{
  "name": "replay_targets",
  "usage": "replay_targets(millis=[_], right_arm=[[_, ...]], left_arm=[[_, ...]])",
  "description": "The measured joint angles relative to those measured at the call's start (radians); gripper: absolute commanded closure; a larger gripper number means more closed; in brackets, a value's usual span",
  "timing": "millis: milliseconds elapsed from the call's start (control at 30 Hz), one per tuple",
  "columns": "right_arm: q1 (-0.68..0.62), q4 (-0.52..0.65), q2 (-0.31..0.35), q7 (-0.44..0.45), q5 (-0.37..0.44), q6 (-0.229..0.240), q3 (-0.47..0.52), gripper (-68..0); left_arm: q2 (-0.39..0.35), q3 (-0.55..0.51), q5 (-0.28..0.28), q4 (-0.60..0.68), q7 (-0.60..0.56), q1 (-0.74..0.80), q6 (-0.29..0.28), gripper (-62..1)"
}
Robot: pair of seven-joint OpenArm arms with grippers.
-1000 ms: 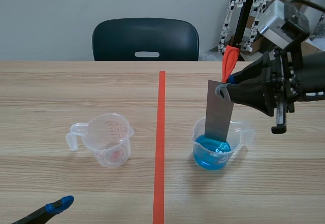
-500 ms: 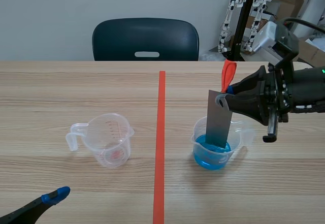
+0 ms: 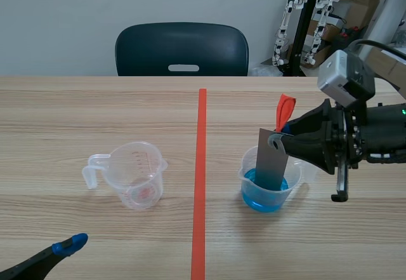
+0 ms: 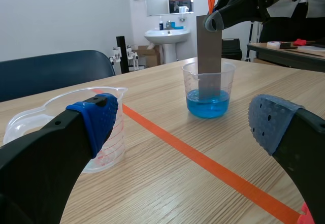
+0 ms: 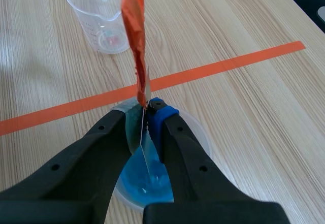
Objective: Do the redox reaction experiment. lower the plate into the blue solution
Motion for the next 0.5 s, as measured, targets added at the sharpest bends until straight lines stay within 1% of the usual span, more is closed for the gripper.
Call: replay_targets(millis=[233,400,500], right_arm=[[-0.028,-0.006,-0.002,0.071,-0.020,0.000,0.000,-0.6],[-0.041,-0.037,-0.002,0.138,-0.082,0.000,0.000,-0.6],[-0.047,-0.055,-0.002,0.166,-0.100,0.000,0.000,-0.6]], left_arm=[[0.000,0.000,0.000,0.000,0.000,0.000,0.000,-54.2],[0.000,0.000,0.000,0.000,0.000,0.000,0.000,-54.2],[0.000,0.000,0.000,0.000,0.000,0.000,0.000,-54.2]])
